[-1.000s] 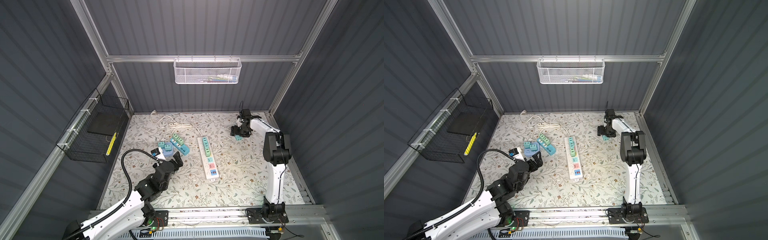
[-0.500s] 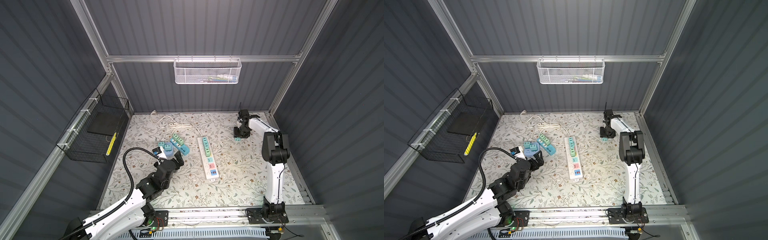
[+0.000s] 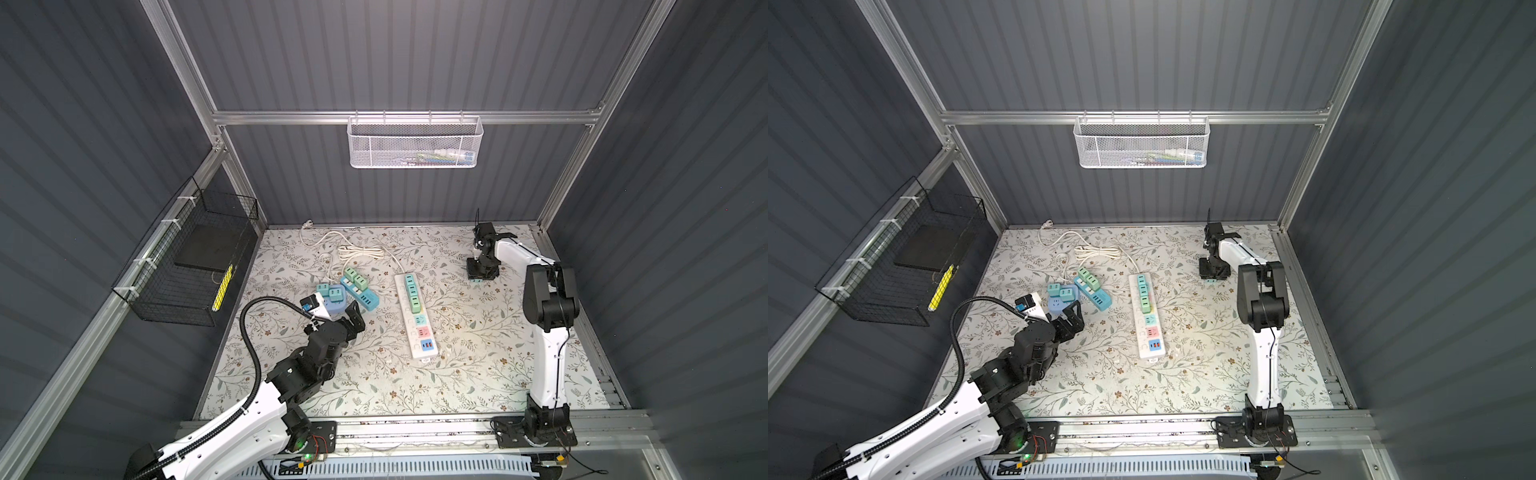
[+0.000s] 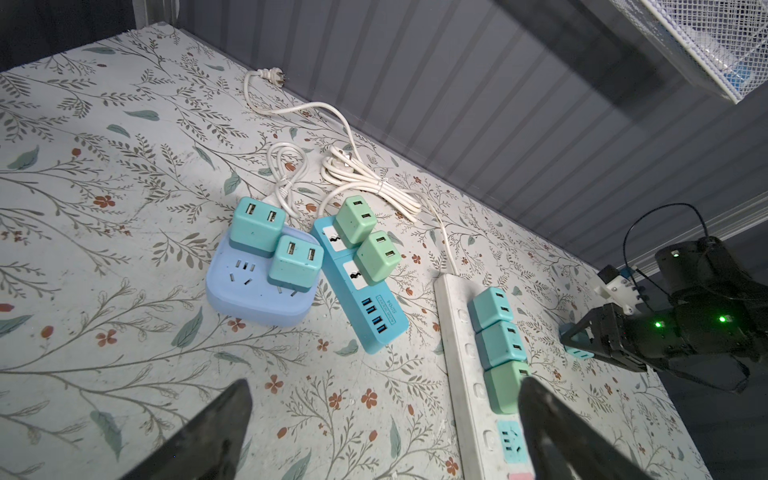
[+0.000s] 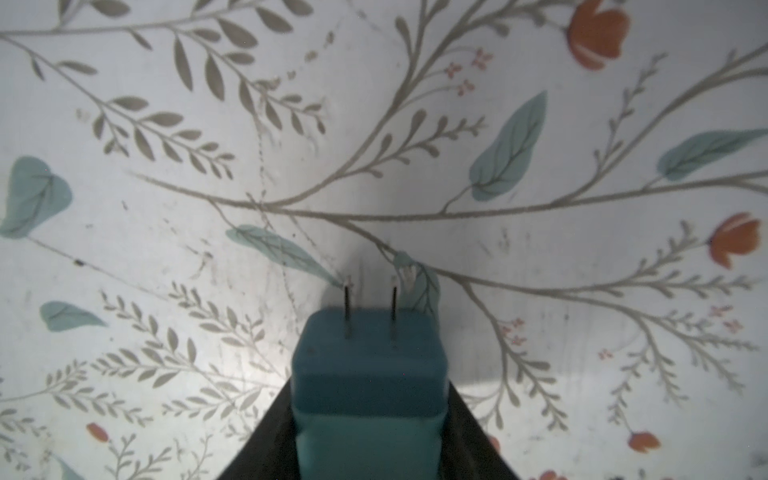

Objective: Insert the plug
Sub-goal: 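Carry the teal adapter with the right gripper toward the left gripper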

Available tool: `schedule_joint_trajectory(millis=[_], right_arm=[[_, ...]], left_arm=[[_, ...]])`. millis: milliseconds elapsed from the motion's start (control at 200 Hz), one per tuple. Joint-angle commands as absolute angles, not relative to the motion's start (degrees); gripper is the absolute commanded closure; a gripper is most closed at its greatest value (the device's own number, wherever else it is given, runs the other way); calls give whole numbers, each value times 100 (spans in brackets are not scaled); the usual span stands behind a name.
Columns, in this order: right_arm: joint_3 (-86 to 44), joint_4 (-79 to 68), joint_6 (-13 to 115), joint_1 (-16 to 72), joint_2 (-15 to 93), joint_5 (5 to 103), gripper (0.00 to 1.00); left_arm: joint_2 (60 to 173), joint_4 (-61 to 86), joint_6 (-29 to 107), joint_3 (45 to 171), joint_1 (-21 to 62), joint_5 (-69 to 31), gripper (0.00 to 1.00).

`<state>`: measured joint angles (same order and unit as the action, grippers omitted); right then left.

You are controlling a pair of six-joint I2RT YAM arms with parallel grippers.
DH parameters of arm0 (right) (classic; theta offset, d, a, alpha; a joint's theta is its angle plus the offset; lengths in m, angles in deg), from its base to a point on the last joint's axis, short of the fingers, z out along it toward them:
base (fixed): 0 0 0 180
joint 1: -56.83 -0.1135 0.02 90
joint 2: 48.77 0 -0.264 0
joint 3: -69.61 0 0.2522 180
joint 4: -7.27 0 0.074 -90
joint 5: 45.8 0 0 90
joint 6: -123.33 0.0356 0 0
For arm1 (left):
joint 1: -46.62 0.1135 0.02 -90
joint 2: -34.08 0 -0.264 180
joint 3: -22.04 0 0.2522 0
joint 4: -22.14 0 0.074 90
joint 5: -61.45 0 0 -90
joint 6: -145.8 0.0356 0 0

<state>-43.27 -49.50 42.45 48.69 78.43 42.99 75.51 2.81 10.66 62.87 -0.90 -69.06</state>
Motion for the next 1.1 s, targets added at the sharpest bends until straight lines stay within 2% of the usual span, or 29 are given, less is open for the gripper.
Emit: schedule_joint_trajectory(millis=[0, 145, 265, 320, 445, 550, 695, 875, 1096], right_arm=[[-4115, -4890, 4282, 4755, 7369, 4252, 61], [-3554, -4773, 4326, 4241, 6478, 3942, 62], [-3065, -4745, 4299, 3331, 5714, 3584, 61], [-2903, -4782, 4336, 2806, 5450, 3530, 61], [-2655, -4722, 4577, 1427, 5082, 3525, 61], [-2587, -4472, 4787, 441, 5155, 3488, 59], [-2664, -4077, 4720, -432, 5679, 3825, 60], [-2811, -3841, 4562, -832, 6411, 4028, 61], [-2750, -3612, 4437, -865, 6855, 4085, 60]], left_arm=[[7426, 112, 1342, 6537, -41, -7097, 0], [7358, -136, 1685, 6773, -9, -7251, 0], [7477, -940, 1560, 7188, 228, -7387, 0], [7559, -1093, 1606, 7267, 619, -6942, 0], [7745, -1170, 1550, 7201, 2112, -5444, 0], [8133, -1061, 1489, 7232, 3185, -4010, 2], [8942, -1050, 1490, 7488, 3861, -2893, 2], [9034, -1009, 1528, 7541, 3949, -2902, 2], [8948, -1123, 1657, 7505, 3986, -2995, 0]])
